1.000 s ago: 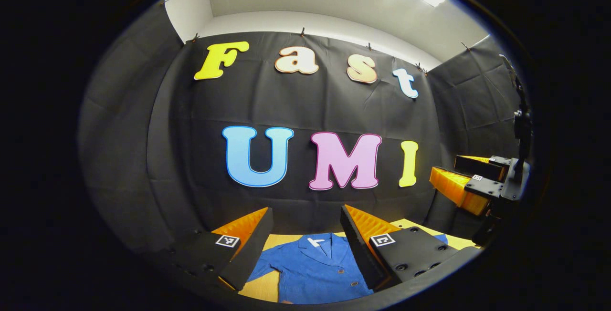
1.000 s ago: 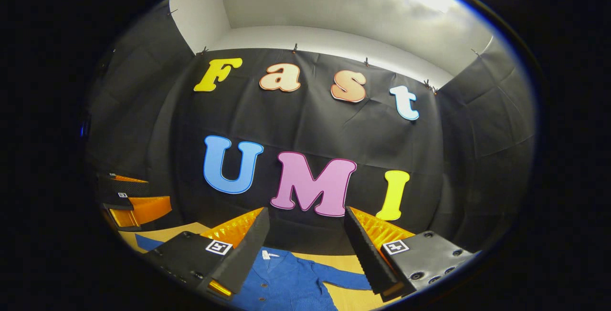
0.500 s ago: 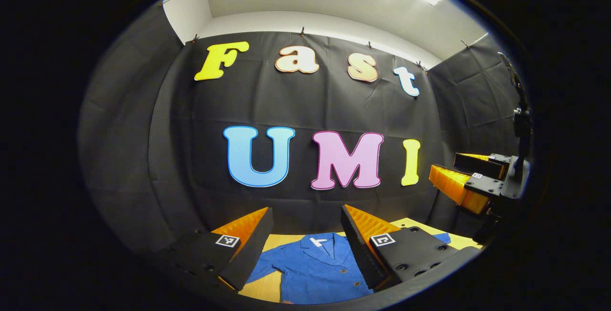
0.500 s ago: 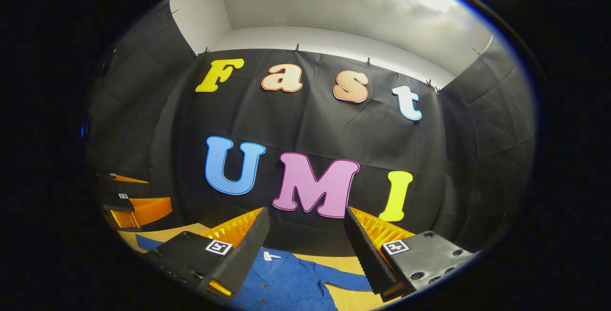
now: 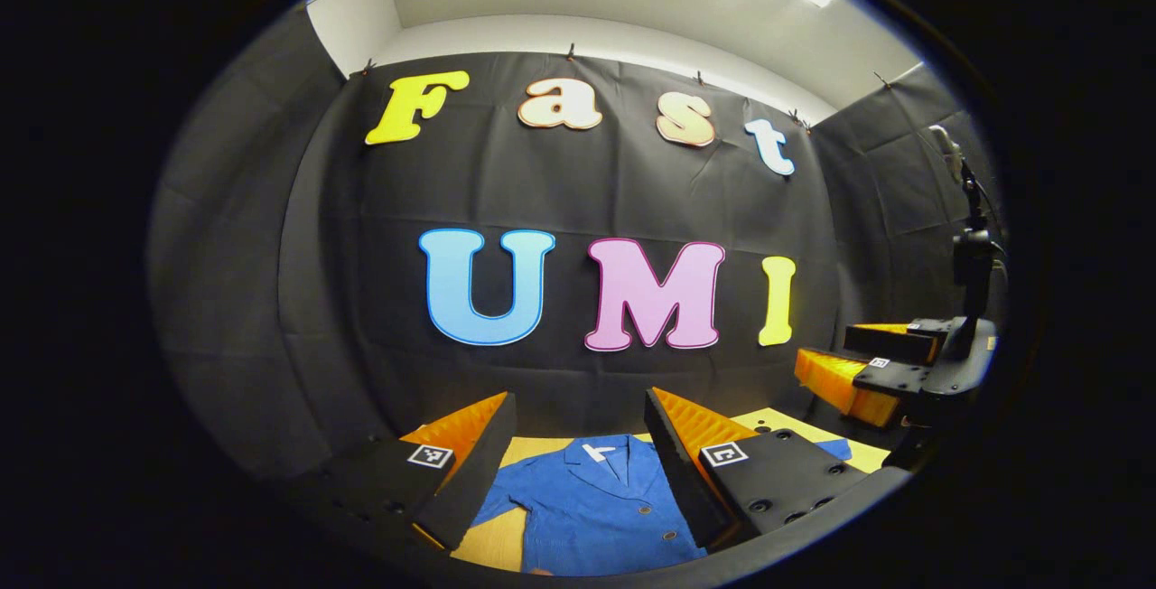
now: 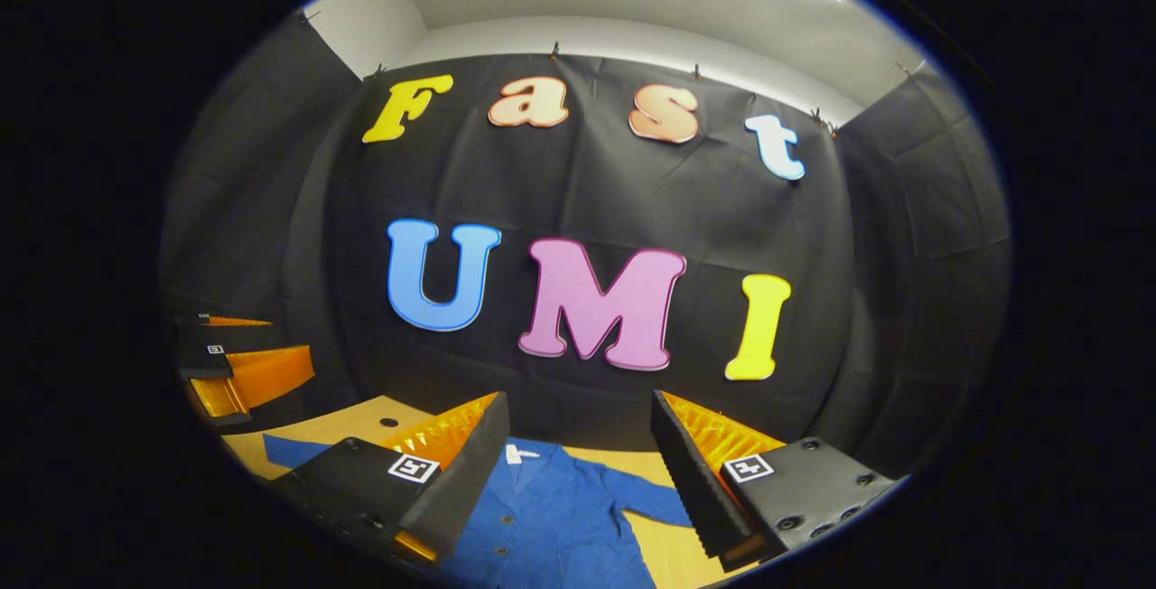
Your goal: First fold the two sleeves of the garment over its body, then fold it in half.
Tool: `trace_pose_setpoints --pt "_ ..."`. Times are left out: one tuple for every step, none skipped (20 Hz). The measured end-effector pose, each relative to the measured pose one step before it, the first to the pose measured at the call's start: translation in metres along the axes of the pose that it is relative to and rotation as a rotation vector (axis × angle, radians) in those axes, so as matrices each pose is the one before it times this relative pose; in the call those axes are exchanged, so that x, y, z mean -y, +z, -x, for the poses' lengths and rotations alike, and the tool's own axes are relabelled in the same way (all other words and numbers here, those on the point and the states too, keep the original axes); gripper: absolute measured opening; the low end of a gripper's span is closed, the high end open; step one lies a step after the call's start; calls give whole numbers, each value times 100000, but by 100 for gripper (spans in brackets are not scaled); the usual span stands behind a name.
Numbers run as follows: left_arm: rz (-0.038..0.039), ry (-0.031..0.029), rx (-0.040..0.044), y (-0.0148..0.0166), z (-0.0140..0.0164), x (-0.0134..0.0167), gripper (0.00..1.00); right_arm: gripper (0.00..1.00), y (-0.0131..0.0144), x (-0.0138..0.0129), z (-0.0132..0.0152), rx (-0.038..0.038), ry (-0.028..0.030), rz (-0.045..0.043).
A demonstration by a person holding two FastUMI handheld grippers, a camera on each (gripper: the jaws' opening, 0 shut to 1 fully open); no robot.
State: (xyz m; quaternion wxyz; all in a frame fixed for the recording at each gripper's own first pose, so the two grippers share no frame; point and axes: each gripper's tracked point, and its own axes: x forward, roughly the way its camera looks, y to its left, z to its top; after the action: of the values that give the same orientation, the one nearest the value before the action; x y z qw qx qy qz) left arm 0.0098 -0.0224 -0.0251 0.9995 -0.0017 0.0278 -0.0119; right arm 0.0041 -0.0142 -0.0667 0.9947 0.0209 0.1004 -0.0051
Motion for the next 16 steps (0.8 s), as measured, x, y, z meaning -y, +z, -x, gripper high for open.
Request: trace_pose_setpoints --pt "-253 -205 -318 -106 -269 421 82 98 -630 565 -417 -1551 53 -949" --pt "202 219 -515 -279 -161 197 82 98 -578 526 -471 -1422 -15 -578" --pt "502 388 -700 -226 -258 207 82 96 -731 522 -594 -1525 -173 -378" --pt "715 810 -1186 -538 -376 388 82 96 -1053 911 -707 -2901 -738 -949" --pt "-328 48 -735 -211 -320 347 82 98 -877 679 -650 -2750 -382 -2058" --pt "-784 -7 -888 -422 -408 433 82 96 -948 856 -576 -2518 -510 -2569" --pt "-980 -11 -1146 -365 -457 447 82 98 -1272 1348 -845 -3512 -1399 -3528" --pt "-993 -205 -1708 -645 -593 894 82 98 -1178 1504 -1005 -4030 -1855 -3387" --pt "-239 -219 -894 -322 -514 697 82 98 -1130 1812 -1293 -3647 -2069 -3658" --pt "-137 -172 -825 -215 -488 630 82 99 -772 1226 -602 -3023 -867 -3048" --pt "-137 -154 -1337 -489 -536 710 82 99 -960 1613 -594 -4023 -1351 -2980" --pt "-277 -281 -1607 -384 -648 784 82 99 -794 1946 -823 -2810 -2674 -1919" --pt "-312 -473 -1707 -493 -467 839 82 99 -672 2099 -648 -2142 -3158 -1708" --pt "-777 -1256 -2454 -459 -989 1384 82 99 -702 2708 -1246 -2829 -3992 -2258" --pt "-543 -986 -1368 -259 -633 889 82 99 -611 2060 -1014 -2971 -3272 -1785" --pt "-87 -414 -1552 -409 -600 747 82 98 -728 2140 -1322 -2981 -3638 -1731"
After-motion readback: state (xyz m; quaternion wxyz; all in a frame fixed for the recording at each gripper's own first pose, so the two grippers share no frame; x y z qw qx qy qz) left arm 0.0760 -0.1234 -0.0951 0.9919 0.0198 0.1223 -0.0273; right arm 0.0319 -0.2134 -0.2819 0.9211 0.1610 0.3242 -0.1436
